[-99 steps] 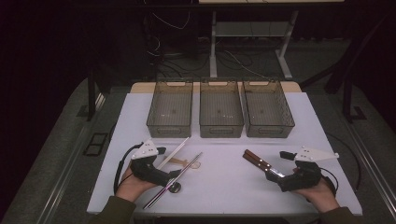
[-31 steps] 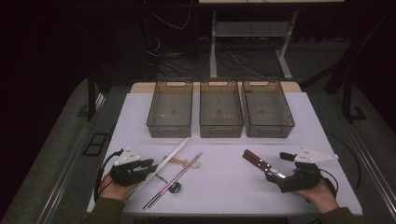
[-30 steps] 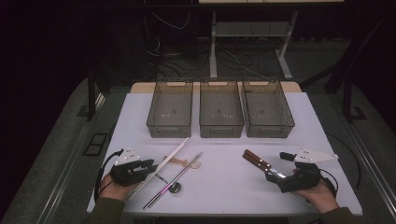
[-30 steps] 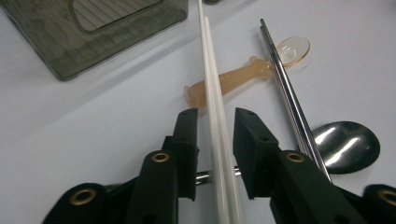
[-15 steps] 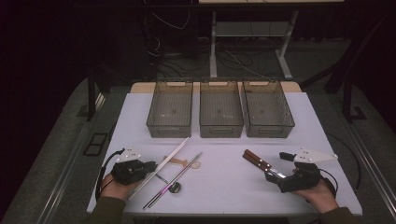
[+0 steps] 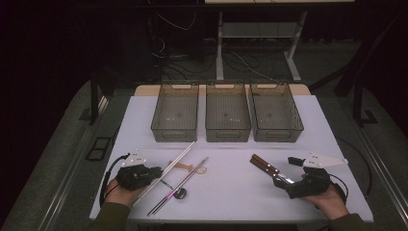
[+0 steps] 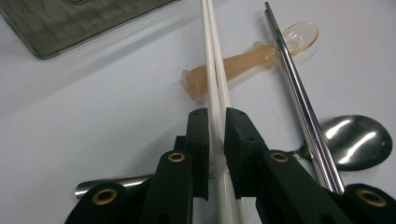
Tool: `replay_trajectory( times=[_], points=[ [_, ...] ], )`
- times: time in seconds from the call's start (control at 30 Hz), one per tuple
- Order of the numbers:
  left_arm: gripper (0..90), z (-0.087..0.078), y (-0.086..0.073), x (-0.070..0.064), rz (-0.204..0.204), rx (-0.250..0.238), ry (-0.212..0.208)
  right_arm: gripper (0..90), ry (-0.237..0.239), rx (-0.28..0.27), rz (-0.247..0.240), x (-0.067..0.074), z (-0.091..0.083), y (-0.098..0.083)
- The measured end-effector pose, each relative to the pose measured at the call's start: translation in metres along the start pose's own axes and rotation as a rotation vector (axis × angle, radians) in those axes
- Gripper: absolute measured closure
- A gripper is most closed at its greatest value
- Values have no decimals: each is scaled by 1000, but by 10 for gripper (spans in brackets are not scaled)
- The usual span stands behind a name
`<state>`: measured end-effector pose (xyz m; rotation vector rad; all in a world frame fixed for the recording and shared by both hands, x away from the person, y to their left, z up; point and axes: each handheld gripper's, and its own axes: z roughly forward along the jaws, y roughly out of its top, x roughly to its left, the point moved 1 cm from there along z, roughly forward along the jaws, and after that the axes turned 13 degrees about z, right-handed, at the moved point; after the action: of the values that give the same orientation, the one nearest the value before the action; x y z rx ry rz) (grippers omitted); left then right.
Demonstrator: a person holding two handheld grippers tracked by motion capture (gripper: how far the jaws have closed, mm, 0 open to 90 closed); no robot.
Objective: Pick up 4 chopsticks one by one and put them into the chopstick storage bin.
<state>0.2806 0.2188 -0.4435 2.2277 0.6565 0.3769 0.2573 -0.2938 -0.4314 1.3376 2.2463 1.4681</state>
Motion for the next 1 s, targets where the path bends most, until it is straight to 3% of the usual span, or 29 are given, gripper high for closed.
replay_trajectory(
  times=[1.0],
  points=[
    [776,16,1,-3,19,62,-16,7,-3,1,0,0,0,0]
  ],
)
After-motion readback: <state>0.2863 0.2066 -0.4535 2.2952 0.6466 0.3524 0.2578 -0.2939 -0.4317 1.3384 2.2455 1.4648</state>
